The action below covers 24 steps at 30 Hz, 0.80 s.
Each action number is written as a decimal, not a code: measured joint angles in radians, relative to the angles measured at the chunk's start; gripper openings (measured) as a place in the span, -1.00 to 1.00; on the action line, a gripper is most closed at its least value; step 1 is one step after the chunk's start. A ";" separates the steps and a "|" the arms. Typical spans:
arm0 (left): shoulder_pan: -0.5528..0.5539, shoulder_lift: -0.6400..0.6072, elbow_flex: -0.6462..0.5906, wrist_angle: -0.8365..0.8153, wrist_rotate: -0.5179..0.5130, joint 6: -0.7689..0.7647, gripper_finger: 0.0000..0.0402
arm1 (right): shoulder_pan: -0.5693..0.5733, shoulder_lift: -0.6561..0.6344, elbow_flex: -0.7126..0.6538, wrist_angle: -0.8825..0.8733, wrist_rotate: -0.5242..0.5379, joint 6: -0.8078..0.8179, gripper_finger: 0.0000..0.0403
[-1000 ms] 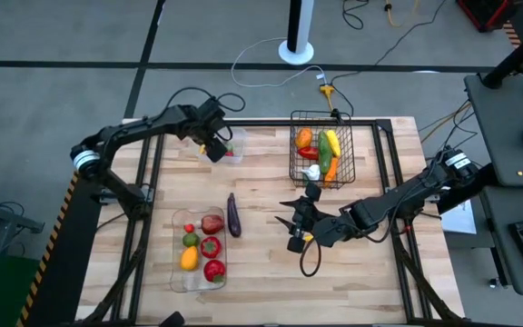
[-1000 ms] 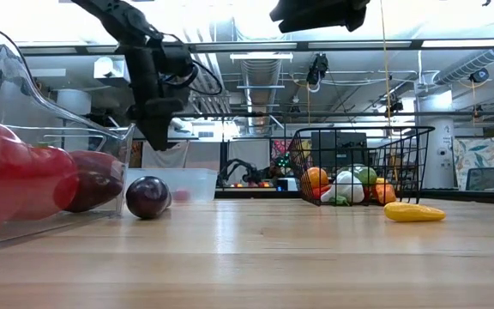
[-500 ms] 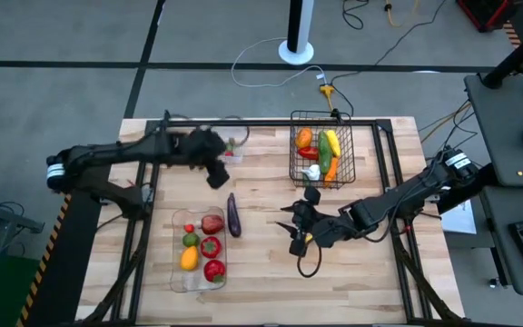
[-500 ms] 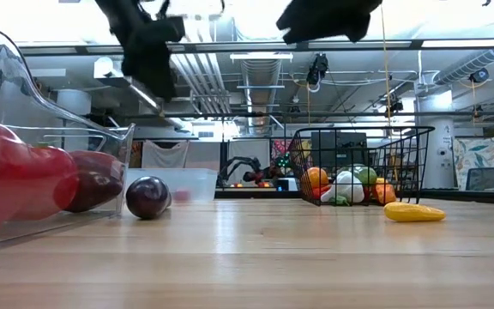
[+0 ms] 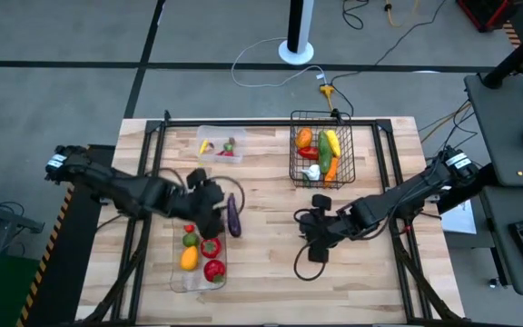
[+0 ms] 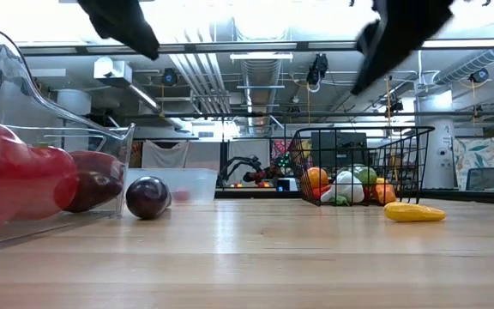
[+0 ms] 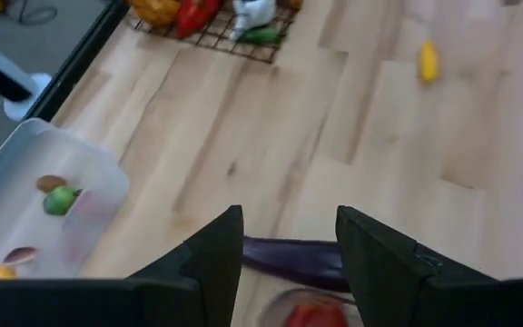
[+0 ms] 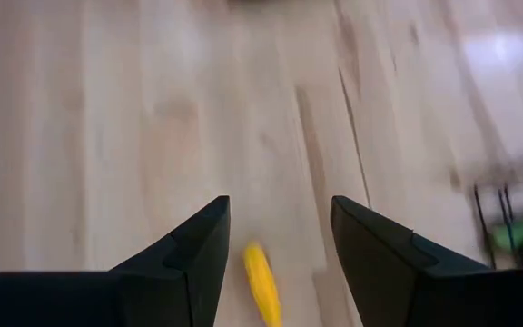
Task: Sort produce into baskets
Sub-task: Put the yellow baby corn into the white bin
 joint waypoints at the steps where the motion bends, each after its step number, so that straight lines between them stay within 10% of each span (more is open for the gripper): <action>1: -0.028 0.003 0.000 0.000 -0.018 -0.017 -0.20 | 0.000 0.000 -0.006 -0.026 -0.003 0.017 -0.08; 24: -0.304 0.094 -0.001 0.011 -0.135 -0.183 -0.20 | 0.007 0.193 -0.121 -0.087 -0.134 0.015 -0.08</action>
